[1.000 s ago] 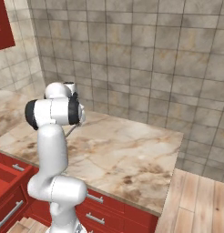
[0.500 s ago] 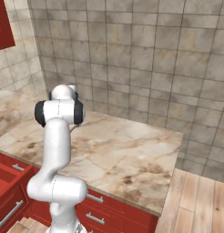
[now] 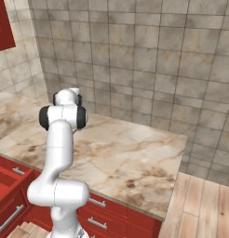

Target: Organize the utensils by type. Pick up the wooden spoons from the counter and place them in the open cabinet. Then pick up the metallic utensils from the counter and place them in the open drawer.

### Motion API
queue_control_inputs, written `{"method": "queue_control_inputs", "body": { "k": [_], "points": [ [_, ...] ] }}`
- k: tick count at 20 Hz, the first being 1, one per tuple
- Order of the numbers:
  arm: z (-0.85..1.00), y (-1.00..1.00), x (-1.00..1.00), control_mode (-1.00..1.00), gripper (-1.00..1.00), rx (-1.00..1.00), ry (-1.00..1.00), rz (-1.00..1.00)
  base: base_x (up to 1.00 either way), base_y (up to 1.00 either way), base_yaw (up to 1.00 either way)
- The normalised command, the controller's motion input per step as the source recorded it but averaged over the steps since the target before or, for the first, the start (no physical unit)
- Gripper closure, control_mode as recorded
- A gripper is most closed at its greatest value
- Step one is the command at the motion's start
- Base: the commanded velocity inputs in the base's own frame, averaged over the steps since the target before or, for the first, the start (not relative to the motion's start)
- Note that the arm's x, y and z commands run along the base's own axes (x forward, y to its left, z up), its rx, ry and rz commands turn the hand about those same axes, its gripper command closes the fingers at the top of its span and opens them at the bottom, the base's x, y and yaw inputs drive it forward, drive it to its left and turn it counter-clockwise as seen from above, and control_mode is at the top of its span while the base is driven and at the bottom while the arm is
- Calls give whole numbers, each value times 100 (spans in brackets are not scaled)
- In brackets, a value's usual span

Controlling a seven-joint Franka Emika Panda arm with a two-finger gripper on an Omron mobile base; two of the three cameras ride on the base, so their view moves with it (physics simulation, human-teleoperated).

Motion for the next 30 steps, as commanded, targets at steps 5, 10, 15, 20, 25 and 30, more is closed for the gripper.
{"method": "queue_control_inputs", "body": {
  "k": [5,10,15,20,25,30],
  "points": [
    [-22,0,-3,-100,-100,0,0,-15,0,0,0],
    [-18,-1,-11,-100,-100,0,0,-18,0,0,0],
    [-19,-6,-10,-100,-100,-1,0,-15,0,0,0],
    [-19,-9,-11,-100,-100,-5,-6,-8,0,0,0],
    [-5,-11,-2,-100,-100,-6,-12,0,0,0,0],
    [-3,-18,-9,-100,-100,-2,-12,2,0,0,0]
  ]
}}
